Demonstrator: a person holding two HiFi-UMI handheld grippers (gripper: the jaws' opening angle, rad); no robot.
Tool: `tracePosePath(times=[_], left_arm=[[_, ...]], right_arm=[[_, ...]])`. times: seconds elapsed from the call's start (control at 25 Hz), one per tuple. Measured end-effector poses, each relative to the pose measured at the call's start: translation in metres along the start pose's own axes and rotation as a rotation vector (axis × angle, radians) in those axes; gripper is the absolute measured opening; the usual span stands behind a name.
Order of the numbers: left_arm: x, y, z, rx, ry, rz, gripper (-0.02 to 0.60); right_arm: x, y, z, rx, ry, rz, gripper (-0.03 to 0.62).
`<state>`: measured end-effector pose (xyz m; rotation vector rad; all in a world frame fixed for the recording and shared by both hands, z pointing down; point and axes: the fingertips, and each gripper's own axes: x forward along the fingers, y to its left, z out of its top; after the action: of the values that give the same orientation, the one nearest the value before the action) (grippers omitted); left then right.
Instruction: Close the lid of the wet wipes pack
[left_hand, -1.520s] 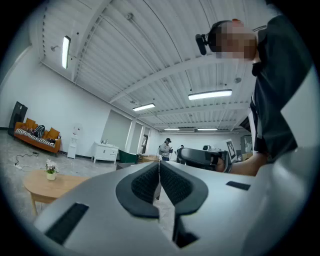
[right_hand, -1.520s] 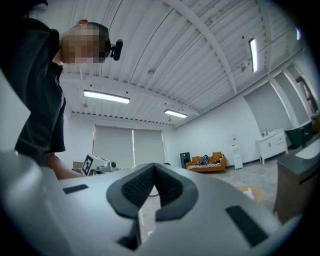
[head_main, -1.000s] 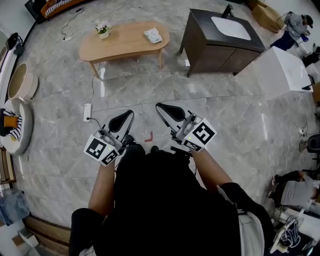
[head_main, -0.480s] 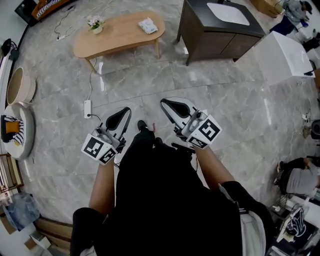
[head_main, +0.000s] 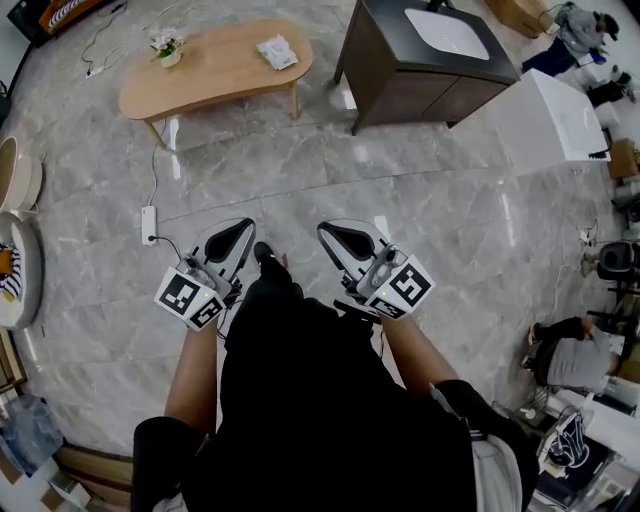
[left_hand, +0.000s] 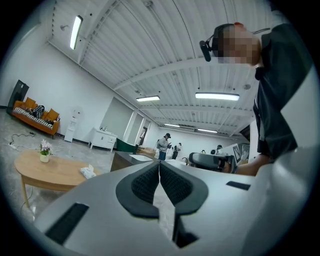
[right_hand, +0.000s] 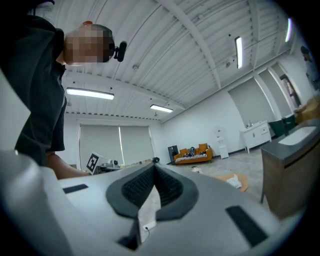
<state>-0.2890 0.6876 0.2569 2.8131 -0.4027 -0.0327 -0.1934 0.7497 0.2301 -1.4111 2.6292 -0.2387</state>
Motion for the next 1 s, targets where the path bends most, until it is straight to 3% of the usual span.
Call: tracePosePath(times=[0.36, 0.6, 1.0], left_arm=[[0.040, 0.100, 0.007, -0.081, 0.004, -0.023, 0.017], [0.056, 0.165, 0.027, -0.109, -0.026, -0.024, 0.017], [0.113, 0.218, 0.044, -0.112, -0.021, -0.047, 0.017]], right_arm=[[0.106, -0.068, 0.006, 0.010, 0.064, 0.033, 0.011], [0.155, -0.110, 0.010, -0.004, 0.112, -0.003, 0.011], [0.199, -0.194, 0.025, 0.065, 0.071, -0.013, 0.011]])
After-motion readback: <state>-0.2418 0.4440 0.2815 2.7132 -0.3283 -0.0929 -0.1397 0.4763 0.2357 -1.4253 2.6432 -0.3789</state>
